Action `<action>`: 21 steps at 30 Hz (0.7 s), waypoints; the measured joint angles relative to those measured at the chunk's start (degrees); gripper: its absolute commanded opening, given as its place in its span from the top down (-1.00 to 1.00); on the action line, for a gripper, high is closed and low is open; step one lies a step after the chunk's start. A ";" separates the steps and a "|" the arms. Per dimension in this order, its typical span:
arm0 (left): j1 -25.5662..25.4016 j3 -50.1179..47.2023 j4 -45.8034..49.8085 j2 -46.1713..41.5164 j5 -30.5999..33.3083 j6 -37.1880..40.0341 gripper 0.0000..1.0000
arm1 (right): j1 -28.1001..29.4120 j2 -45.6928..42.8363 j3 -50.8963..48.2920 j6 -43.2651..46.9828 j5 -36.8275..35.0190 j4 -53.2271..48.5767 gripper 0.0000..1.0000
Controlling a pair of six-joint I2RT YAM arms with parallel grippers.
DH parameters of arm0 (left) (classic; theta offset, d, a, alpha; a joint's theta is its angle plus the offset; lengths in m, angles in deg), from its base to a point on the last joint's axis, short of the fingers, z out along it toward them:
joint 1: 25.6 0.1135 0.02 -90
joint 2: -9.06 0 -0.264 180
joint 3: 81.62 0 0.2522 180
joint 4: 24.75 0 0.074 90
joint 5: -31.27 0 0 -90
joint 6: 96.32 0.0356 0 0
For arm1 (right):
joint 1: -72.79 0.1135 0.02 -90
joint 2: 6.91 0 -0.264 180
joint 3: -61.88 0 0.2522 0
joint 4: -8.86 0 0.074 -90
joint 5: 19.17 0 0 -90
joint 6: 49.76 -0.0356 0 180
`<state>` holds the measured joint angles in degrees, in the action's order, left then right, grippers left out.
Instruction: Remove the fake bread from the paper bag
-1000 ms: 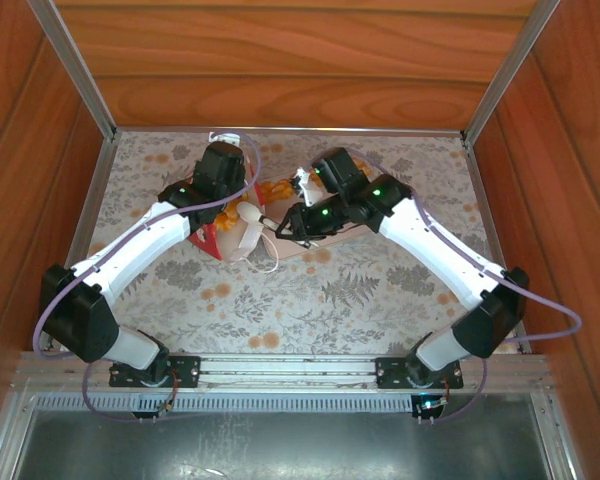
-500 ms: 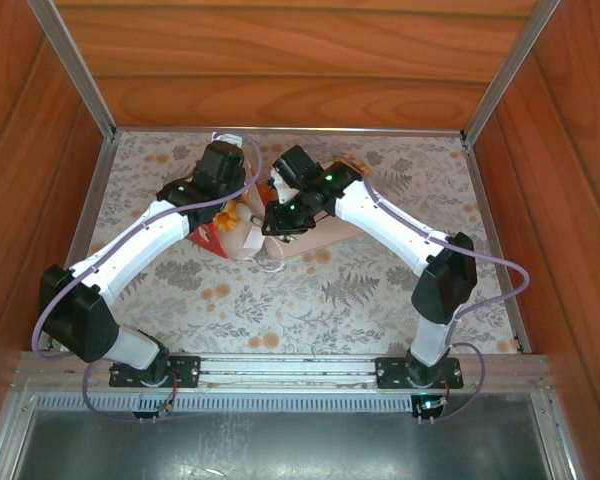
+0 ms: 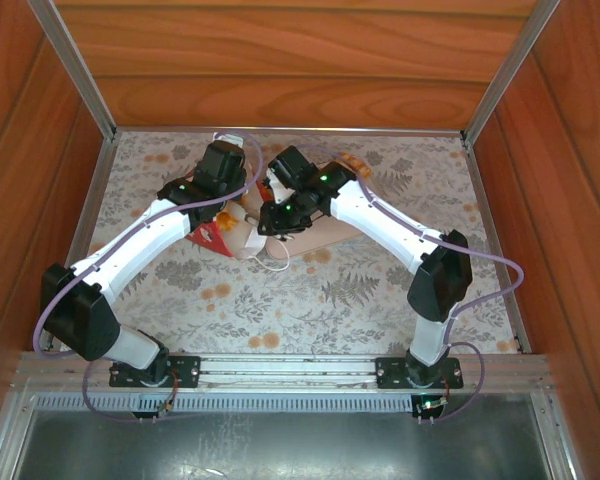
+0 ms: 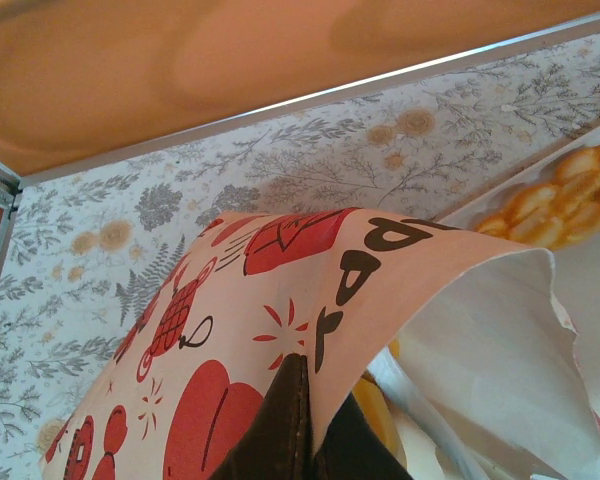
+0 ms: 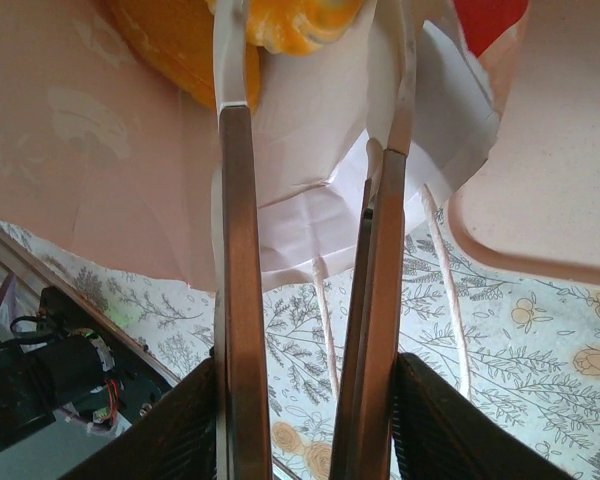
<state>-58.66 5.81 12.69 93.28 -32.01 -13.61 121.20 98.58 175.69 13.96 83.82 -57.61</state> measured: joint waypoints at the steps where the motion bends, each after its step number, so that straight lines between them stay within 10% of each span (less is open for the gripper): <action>1: 0.00 0.00 0.00 0.00 -0.02 0.00 1.00 | 0.09 0.00 0.00 0.26 0.00 -0.11 0.10; 21: 0.07 0.09 0.13 -0.02 -0.55 -0.02 1.00 | 1.70 5.92 4.42 5.42 -1.70 -1.84 0.08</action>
<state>-58.59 5.90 12.82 93.26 -32.55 -13.63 122.90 104.51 180.10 19.38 82.12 -59.45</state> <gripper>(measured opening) 0.051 0.460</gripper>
